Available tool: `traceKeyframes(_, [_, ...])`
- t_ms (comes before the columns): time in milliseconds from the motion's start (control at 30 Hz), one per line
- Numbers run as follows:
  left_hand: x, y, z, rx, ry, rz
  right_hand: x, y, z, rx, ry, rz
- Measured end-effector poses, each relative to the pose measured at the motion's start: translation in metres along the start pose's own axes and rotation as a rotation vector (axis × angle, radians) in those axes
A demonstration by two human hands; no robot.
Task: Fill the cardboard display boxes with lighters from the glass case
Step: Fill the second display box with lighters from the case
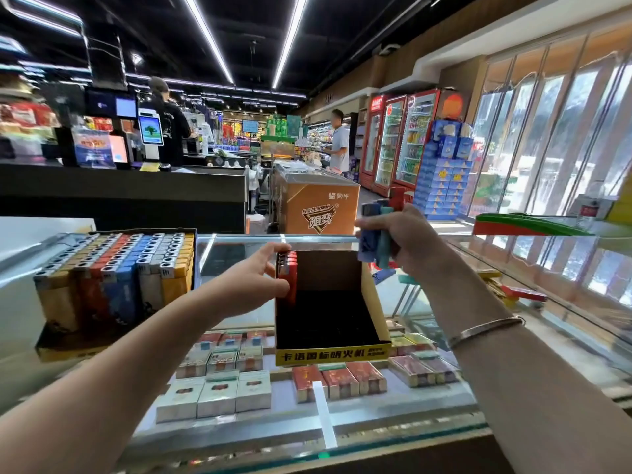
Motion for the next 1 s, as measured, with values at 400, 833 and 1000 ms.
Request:
traceKeyframes(400, [-0.014, -0.016, 0.014, 0.094, 0.02, -0.167, -0.009, -0.037, -0.043, 0.05, 0.457, 0.048])
traceKeyframes(833, [-0.03, -0.034, 0.017, 0.056, -0.426, -0.365, -0.021, -0.037, -0.051, -0.214, 0.495, 0.203])
traceKeyframes(1000, [-0.027, -0.034, 0.02, 0.049, -0.636, -0.355, -0.008, -0.03, -0.036, 0.162, 0.212, 0.165])
Point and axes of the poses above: each hand's wrist, its own x-axis towards the middle knuckle, its own z-axis out of the back of the hand, y = z × x, the point moved 2 cm from there along x, towards the middle knuckle, and after that the axes turned 11 degrees about x, right-handed, at the moved point
